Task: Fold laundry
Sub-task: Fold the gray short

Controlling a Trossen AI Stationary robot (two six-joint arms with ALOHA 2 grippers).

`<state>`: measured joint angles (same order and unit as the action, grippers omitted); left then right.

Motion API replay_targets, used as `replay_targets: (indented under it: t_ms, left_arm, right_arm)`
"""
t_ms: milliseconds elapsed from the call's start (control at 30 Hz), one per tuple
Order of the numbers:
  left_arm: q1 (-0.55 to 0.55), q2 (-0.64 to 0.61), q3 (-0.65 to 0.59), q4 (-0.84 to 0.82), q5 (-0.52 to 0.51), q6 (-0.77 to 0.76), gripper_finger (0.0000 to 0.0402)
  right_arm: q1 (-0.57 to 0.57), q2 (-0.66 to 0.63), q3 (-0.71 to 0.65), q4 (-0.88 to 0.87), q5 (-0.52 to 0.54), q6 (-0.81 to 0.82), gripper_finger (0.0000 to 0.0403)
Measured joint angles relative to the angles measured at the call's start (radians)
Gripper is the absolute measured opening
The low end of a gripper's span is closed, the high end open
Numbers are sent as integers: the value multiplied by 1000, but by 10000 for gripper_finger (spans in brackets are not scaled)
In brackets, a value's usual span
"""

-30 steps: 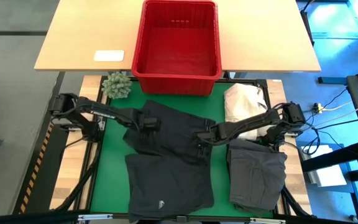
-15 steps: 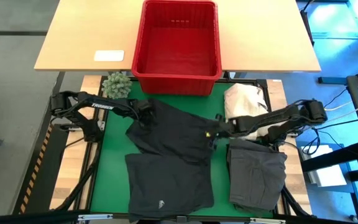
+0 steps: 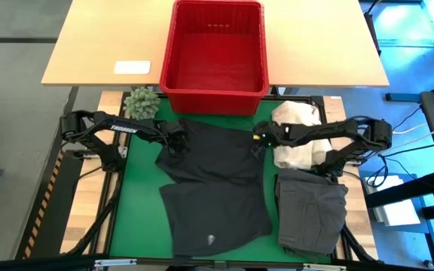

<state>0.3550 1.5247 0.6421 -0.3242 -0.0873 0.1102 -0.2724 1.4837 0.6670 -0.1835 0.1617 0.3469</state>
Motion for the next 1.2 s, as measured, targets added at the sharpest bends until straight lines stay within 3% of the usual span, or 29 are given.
replay_targets:
  t_ms: [133, 367, 567, 733, 900, 1200]
  left_arm:
    - [-10, -43, 5, -39, -10, -4, 85]
    - [-58, -264, 25, -135, -78, -3, 85]
    - [-179, -423, 25, -232, -71, -59, 85]
    - [-380, -458, 26, -271, -65, -142, 85]
    - [-551, -458, 26, -247, -67, -227, 85]
    - [-647, -459, 26, -180, -87, -234, 85]
  right_arm:
    - [-18, -6, 0, 39, -27, -35, 0]
    - [-16, -86, 0, 49, -86, -41, 0]
    - [6, -202, 0, 42, -127, -42, 0]
    - [122, -281, 0, 84, -109, -69, 0]
    - [288, -303, 0, 152, -14, -96, 0]
    - [479, -304, 0, 285, 89, -199, 0]
